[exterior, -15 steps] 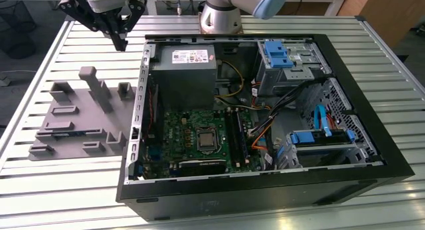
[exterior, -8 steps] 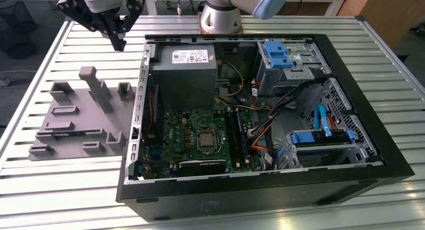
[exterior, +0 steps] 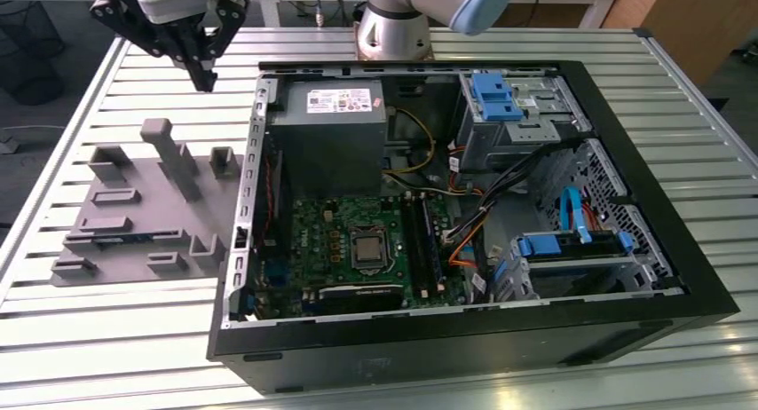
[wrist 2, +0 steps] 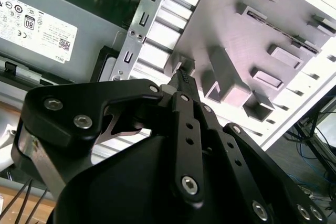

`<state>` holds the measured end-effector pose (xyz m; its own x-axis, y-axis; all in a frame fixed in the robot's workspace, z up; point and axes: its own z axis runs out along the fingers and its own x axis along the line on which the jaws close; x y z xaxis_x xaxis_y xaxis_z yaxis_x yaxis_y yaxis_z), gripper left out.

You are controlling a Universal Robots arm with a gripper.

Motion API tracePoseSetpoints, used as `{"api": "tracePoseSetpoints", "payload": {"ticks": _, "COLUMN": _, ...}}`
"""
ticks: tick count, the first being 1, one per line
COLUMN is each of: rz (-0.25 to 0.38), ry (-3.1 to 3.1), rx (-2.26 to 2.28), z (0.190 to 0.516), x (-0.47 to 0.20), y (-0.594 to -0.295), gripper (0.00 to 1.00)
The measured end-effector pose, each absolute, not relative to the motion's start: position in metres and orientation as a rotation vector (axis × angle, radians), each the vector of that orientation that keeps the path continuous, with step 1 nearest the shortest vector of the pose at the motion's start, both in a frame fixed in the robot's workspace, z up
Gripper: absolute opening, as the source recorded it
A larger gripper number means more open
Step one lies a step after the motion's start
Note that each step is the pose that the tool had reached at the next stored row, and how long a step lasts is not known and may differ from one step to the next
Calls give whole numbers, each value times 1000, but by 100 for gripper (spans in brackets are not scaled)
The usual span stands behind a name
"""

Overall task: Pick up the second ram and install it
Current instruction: 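Reach for the second ram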

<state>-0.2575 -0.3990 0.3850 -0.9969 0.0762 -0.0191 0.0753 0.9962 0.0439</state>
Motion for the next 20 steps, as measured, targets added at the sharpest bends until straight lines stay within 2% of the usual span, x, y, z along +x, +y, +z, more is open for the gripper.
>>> {"api": "tracePoseSetpoints", "payload": {"ticks": 20, "rz": 66, "ry": 3146, "rx": 112, "z": 376, "x": -286, "y": -412, "gripper": 11}}
